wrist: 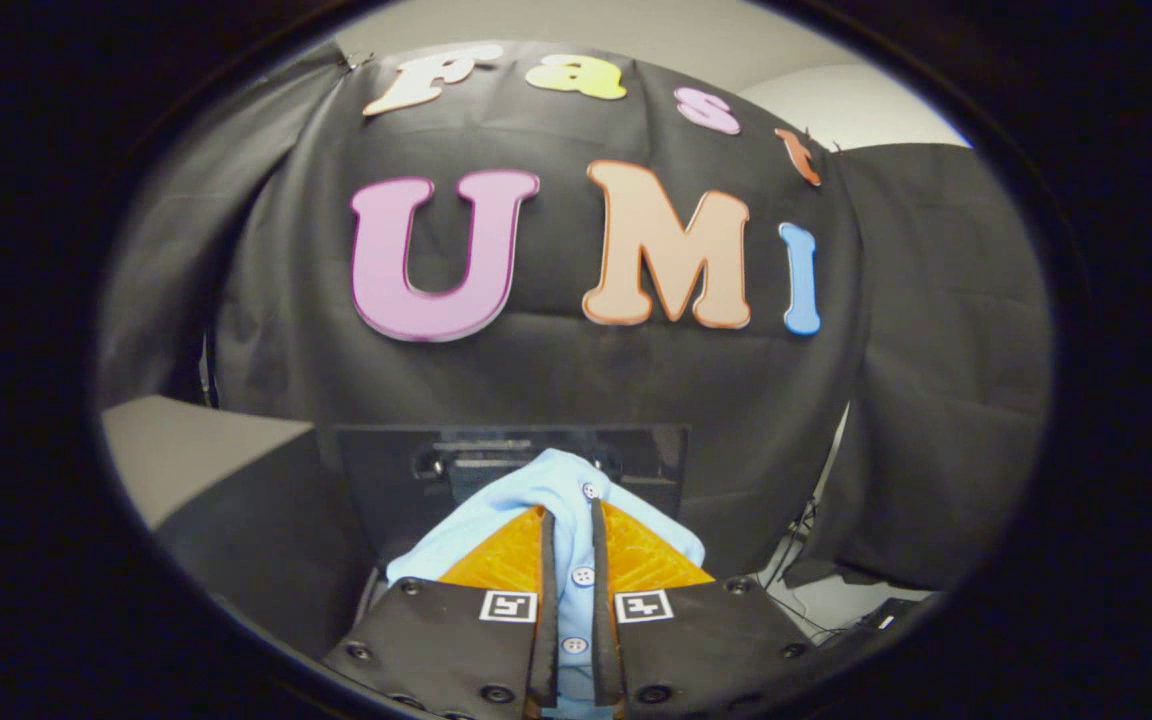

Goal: Put the clothes into the washing machine and then close the washing machine lid.

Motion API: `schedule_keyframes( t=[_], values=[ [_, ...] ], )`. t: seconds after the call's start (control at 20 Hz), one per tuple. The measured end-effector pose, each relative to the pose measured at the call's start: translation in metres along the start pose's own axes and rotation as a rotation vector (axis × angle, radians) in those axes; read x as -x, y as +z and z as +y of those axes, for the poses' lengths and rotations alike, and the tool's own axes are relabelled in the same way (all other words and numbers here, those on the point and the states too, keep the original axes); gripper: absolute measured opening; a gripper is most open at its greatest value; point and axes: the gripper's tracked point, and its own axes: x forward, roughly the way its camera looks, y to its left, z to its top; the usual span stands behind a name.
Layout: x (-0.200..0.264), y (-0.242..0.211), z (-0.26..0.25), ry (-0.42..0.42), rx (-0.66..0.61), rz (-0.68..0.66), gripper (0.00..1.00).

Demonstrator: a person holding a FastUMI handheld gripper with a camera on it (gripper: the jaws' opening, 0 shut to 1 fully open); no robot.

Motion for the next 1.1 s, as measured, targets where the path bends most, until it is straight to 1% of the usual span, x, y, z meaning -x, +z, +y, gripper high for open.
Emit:
schedule_keyframes(
  t=[0.1,0.25,0.35,0.45,0.5,0.6,0.7,0.75,1.1],
  values=[
    [-0.008,-0.028,-0.001,-0.006,-0.015,0.045,0.14],
    [-0.016,-0.050,0.004,-0.003,-0.041,0.081,0.14],
    [-0.020,-0.061,0.012,0.010,-0.040,0.090,0.20],
    [-0.023,-0.073,0.017,0.026,0.007,0.099,0.21],
    [-0.024,-0.076,0.018,0.033,0.016,0.103,0.23],
    [-0.026,-0.084,0.019,0.051,-0.007,0.113,0.28],
    [-0.023,-0.082,0.020,0.039,-0.007,0.100,0.33],
    [-0.024,-0.077,0.018,0.027,0.009,0.089,0.40],
    [-0.024,-0.049,0.016,0.040,0.025,0.055,0.90]
  ],
)
